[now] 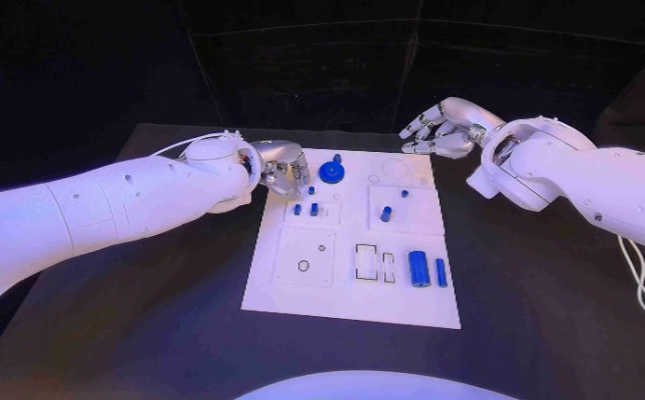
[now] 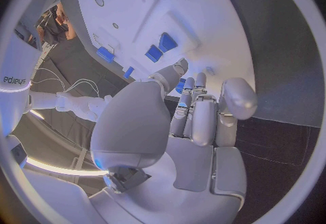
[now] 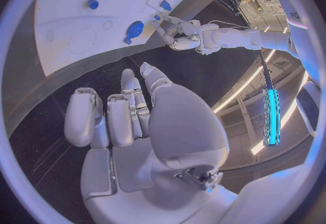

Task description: Assemble the parts on the task board

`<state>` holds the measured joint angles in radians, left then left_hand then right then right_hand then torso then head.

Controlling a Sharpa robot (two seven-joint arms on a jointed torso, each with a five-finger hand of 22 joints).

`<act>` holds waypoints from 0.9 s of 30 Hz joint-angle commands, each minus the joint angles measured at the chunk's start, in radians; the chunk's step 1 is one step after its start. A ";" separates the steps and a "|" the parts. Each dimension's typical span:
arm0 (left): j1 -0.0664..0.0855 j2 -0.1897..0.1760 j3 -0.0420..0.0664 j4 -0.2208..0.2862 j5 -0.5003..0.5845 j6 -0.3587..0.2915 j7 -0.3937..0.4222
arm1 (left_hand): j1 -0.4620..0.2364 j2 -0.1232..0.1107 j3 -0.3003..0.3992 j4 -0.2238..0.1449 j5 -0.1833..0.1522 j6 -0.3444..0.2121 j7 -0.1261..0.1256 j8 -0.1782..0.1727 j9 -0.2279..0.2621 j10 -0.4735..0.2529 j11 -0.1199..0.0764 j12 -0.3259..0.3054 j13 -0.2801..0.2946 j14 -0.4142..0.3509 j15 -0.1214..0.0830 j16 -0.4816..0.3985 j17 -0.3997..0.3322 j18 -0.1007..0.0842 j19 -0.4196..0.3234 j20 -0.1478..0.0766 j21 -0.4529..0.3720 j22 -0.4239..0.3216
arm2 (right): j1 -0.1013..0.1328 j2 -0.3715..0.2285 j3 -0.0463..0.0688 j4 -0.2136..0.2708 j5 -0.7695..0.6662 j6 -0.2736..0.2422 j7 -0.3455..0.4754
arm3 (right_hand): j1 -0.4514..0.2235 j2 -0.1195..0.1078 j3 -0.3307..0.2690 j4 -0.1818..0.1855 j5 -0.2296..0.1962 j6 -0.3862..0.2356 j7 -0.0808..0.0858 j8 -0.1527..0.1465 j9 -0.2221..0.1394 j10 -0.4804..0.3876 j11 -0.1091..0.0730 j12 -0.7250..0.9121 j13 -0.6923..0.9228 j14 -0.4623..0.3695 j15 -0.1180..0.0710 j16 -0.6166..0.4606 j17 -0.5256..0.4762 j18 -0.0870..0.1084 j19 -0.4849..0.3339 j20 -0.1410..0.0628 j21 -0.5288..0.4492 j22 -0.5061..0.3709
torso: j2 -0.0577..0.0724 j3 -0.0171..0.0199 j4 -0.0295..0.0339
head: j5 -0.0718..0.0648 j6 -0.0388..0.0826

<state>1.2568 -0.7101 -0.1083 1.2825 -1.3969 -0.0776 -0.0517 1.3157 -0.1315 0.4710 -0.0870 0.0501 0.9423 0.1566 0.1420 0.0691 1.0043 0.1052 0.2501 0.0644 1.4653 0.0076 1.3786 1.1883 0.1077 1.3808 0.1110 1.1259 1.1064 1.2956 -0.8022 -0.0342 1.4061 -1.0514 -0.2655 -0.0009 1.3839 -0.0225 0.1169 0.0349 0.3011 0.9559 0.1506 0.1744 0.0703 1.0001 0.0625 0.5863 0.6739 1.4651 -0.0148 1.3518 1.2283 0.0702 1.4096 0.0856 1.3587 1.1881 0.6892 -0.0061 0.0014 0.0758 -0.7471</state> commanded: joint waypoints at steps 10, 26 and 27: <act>0.003 -0.077 0.001 0.042 0.909 -0.195 0.399 | -0.003 0.033 0.013 0.013 -0.002 0.046 0.028 0.013 0.006 0.007 0.013 0.017 0.011 -0.192 0.022 -0.279 -0.421 0.077 -0.221 0.018 -0.392 -0.354 | -0.027 -0.010 -0.001 0.011 -0.499 0.077 -0.066 | 0.030 -0.055 0.118 -0.011 -0.061 0.071 -0.011 -0.028 -0.003 0.064 0.008 -0.300 -0.334 0.034 0.007 -0.029 -0.024 0.007 0.003 0.012 -0.014 -0.011 | 0.000 -0.0009 -0.0012 | -0.023 0.013; 0.002 -0.140 0.000 0.134 1.314 -0.118 0.546 | -0.002 0.055 -0.016 0.013 0.000 0.075 0.012 0.041 0.011 0.056 -0.007 0.085 0.030 -0.266 0.009 -0.373 -0.561 0.077 -0.245 0.008 -0.448 -0.392 | -0.086 -0.004 -0.001 0.034 -0.677 0.083 -0.090 | 0.016 -0.092 0.176 -0.014 -0.077 0.066 0.008 -0.068 -0.003 0.048 0.032 -0.375 -0.456 0.034 0.026 -0.043 -0.040 0.010 0.000 0.029 -0.028 -0.028 | 0.000 -0.0015 0.0000 | -0.050 0.015; 0.002 -0.141 0.000 0.136 1.319 -0.118 0.547 | 0.000 0.056 -0.017 0.012 0.000 0.075 0.012 0.042 0.011 0.056 -0.007 0.086 0.031 -0.267 0.009 -0.374 -0.563 0.077 -0.245 0.008 -0.449 -0.393 | -0.089 -0.003 -0.001 0.034 -0.678 0.084 -0.089 | 0.017 -0.093 0.180 -0.015 -0.078 0.067 0.008 -0.069 -0.003 0.047 0.033 -0.378 -0.462 0.034 0.027 -0.044 -0.041 0.010 0.000 0.030 -0.028 -0.029 | 0.000 -0.0013 0.0001 | -0.050 0.016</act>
<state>1.2576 -0.8501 -0.1091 1.4136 -0.1705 -0.2151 0.4423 1.3177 -0.0846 0.4568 -0.0759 0.0501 1.0115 0.1695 0.1803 0.0791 1.0545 0.0983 0.3330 0.0944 1.2056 0.0194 1.0068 0.6265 0.1786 1.1424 0.1179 0.6787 0.7147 1.2063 -0.8066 -0.0358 1.4372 -1.6796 -0.1958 -0.0819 1.3976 -0.1050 0.2923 0.0190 0.2264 1.0216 0.1506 0.1093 0.0672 1.0468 0.0914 0.2111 0.2147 1.4649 0.0074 1.3127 1.1885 0.0701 1.4100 0.1072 1.3357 1.1607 0.6891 -0.0074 0.0013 0.0266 -0.7296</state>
